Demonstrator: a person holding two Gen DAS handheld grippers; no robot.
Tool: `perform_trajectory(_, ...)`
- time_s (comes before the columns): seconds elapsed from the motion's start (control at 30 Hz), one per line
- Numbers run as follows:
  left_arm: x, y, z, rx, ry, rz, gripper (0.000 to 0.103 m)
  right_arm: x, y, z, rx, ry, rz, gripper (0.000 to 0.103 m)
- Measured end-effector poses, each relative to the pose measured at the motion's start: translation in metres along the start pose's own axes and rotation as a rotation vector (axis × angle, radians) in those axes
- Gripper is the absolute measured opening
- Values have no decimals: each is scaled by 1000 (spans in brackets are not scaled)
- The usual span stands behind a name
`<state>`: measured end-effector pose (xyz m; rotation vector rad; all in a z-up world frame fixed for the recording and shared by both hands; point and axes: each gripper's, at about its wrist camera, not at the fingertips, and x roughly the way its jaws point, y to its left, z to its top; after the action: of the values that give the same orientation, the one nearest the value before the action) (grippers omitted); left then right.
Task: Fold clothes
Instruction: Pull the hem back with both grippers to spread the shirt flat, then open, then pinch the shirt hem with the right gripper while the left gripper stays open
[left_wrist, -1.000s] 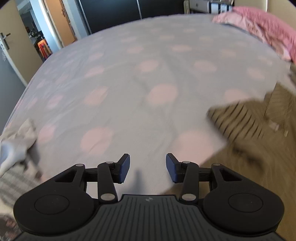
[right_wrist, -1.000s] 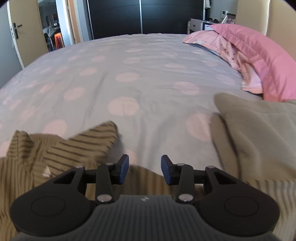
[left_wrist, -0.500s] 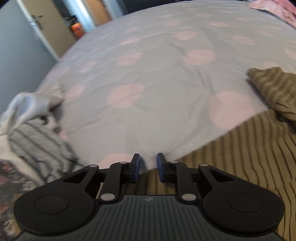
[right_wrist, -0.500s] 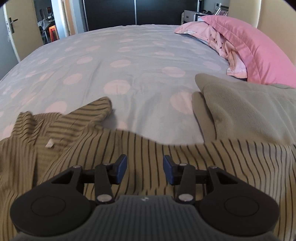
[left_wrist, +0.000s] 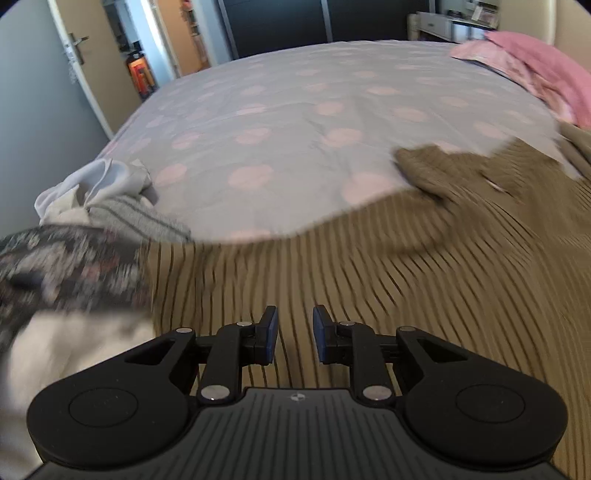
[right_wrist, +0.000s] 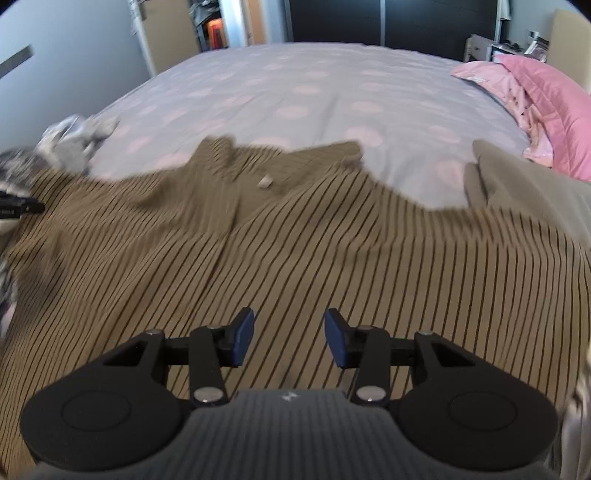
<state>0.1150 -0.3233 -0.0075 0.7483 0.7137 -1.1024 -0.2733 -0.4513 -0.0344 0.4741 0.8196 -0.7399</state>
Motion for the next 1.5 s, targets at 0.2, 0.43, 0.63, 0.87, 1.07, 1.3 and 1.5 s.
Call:
perform_trajectory(0.2, -55, -32, -60, 84, 24, -68, 19, -37, 39, -66, -79, 81, -15, 46)
perform_trajectory(0.43, -97, -80, -120, 171, 26, -130, 19, -72, 76, -147, -166, 124, 59, 44)
perform_trajectory(0.63, -118, -120, -154, 208, 41, -167, 19, -106, 68, -192, -209, 138, -22, 41)
perform_trajectory(0.87, -122, -142, -178, 237, 96, -152, 19, -135, 55, -219, -188, 131, -129, 43)
perform_trajectory(1.07, -124, -139, -176, 184, 87, -158, 19, -139, 51, -240, -177, 187, -207, 44)
perform_trajectory(1.3, -124, -143, -177, 185, 88, -148, 19, -128, 34, -259, -93, 274, -251, 45)
perform_trajectory(1.5, -127, -146, -180, 197, 83, -142, 19, -108, 14, -268, -12, 345, -257, 35)
